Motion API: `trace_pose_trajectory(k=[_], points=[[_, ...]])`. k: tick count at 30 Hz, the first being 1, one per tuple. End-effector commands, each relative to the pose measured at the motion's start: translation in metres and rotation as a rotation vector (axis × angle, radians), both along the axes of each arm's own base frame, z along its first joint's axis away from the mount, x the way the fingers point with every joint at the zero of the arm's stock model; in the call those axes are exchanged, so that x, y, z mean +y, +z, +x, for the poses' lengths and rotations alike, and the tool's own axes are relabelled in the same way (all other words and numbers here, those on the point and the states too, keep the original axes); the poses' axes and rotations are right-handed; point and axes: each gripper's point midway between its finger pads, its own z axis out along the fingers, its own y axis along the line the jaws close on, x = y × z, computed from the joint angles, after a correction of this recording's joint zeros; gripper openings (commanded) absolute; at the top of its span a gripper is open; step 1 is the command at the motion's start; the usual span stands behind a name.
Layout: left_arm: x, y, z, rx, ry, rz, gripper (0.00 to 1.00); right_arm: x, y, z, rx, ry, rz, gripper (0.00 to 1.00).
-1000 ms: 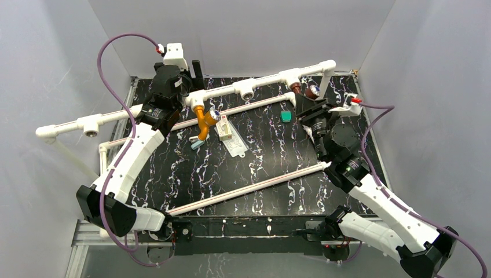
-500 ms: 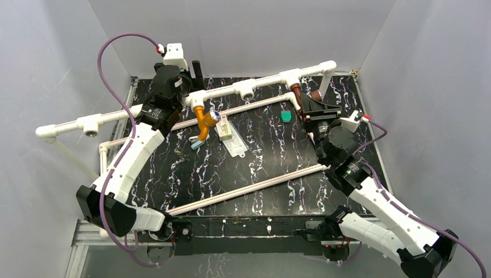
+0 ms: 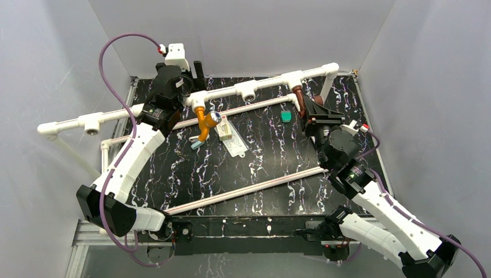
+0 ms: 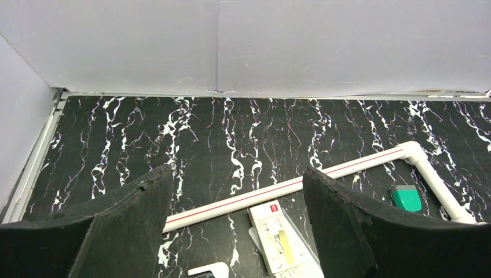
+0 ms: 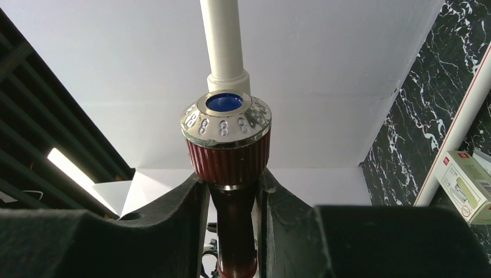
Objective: Install the water faucets
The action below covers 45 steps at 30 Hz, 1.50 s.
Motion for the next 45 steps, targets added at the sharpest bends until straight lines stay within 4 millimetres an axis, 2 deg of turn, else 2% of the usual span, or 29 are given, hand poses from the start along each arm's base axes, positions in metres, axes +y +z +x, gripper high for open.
trace_pose_trajectory(k=[1, 5, 7, 12, 18, 24, 29, 36, 42, 45], points=[[-0.003, -0.176, -0.043, 0.539, -0.070, 0.226, 0.80, 0.006, 0.000, -0.011, 0.029, 0.058, -0.025, 0.20], [-0.003, -0.176, -0.043, 0.538, -0.068, 0.227, 0.80, 0.008, -0.003, -0.014, 0.019, 0.072, -0.068, 0.44], [-0.003, -0.176, -0.043, 0.539, -0.068, 0.227, 0.80, 0.009, -0.002, -0.016, 0.006, 0.082, -0.113, 0.53], [-0.004, -0.176, -0.043, 0.539, -0.070, 0.226, 0.80, 0.009, 0.002, -0.024, -0.035, 0.108, -0.212, 0.67], [-0.004, -0.176, -0.043, 0.539, -0.069, 0.225, 0.80, 0.006, 0.000, -0.035, -0.050, 0.142, -0.415, 0.71], [-0.005, -0.178, -0.043, 0.543, -0.073, 0.223, 0.80, 0.010, 0.016, -0.051, -0.197, 0.201, -0.703, 0.72], [-0.005, -0.179, -0.043, 0.547, -0.073, 0.227, 0.80, 0.004, 0.026, -0.059, -0.309, 0.212, -1.025, 0.72], [-0.006, -0.179, -0.042, 0.547, -0.075, 0.224, 0.80, -0.007, 0.034, -0.066, -0.472, 0.213, -1.486, 0.79], [-0.005, -0.179, -0.043, 0.547, -0.073, 0.225, 0.80, -0.026, 0.044, -0.068, -0.635, 0.109, -1.878, 0.83], [-0.005, -0.179, -0.042, 0.545, -0.074, 0.224, 0.80, -0.027, 0.047, -0.072, -0.756, 0.082, -2.085, 0.84]])
